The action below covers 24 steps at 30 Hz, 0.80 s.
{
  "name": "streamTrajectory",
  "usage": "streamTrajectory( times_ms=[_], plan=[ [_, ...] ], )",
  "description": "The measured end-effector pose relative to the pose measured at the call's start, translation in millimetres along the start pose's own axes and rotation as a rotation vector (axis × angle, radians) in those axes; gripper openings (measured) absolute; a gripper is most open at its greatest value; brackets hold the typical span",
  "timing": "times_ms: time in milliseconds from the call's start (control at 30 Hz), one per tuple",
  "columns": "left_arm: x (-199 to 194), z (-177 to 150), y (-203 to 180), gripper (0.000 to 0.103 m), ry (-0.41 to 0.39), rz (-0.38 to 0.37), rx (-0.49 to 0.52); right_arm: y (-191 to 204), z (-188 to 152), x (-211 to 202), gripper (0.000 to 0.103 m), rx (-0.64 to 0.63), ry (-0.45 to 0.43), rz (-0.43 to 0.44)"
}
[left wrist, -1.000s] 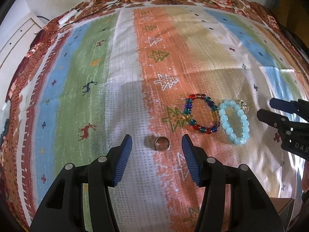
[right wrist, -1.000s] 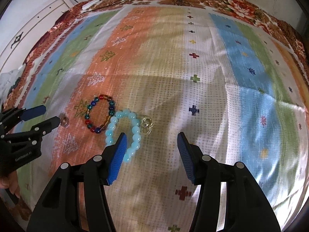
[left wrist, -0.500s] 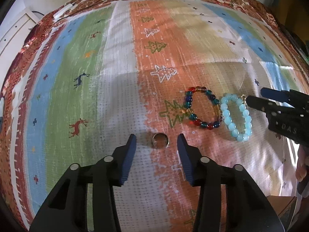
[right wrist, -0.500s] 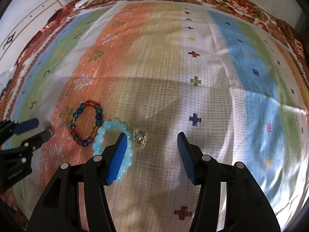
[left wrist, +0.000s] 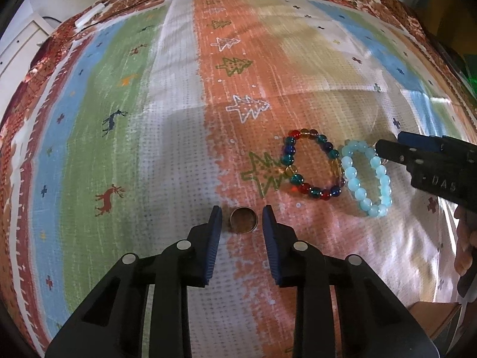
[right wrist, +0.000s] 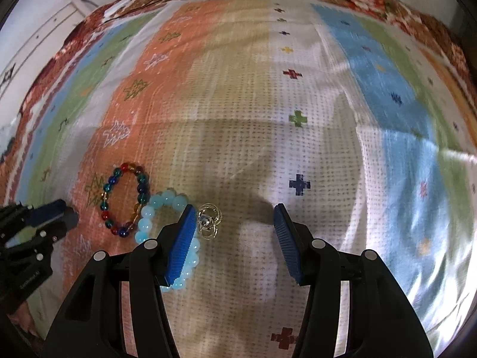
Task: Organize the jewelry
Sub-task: 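Close the left tool on the gold ring while the right tool grasps the gold charm, then lift the ring with the left tool while the right tool lifts the charm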
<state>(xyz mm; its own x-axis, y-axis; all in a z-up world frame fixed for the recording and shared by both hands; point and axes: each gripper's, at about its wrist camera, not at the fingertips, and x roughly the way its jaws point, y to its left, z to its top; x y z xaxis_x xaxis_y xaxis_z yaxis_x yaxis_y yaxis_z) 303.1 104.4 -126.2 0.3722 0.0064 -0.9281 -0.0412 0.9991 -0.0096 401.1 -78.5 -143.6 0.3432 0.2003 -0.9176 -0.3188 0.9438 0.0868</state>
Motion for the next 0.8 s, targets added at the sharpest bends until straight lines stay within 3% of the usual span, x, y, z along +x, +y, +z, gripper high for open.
streamTrajectory(
  times_ms=[267, 333, 567, 800],
  plan=[
    [4, -2, -3, 0.020, 0.008, 0.006, 0.017, 13, -3, 3, 0.052, -0.097, -0.004, -0.070],
    [5, -2, -3, 0.020, 0.008, 0.009, 0.023, 15, -3, 3, 0.039, -0.110, -0.005, -0.071],
    [5, -3, -3, 0.019, 0.010, -0.001, 0.030, 13, -4, 1, 0.015, -0.113, 0.004, -0.062],
    [4, -3, 3, 0.019, 0.016, -0.046, -0.004, 14, -5, -1, 0.014, -0.120, 0.007, -0.052]
  ],
)
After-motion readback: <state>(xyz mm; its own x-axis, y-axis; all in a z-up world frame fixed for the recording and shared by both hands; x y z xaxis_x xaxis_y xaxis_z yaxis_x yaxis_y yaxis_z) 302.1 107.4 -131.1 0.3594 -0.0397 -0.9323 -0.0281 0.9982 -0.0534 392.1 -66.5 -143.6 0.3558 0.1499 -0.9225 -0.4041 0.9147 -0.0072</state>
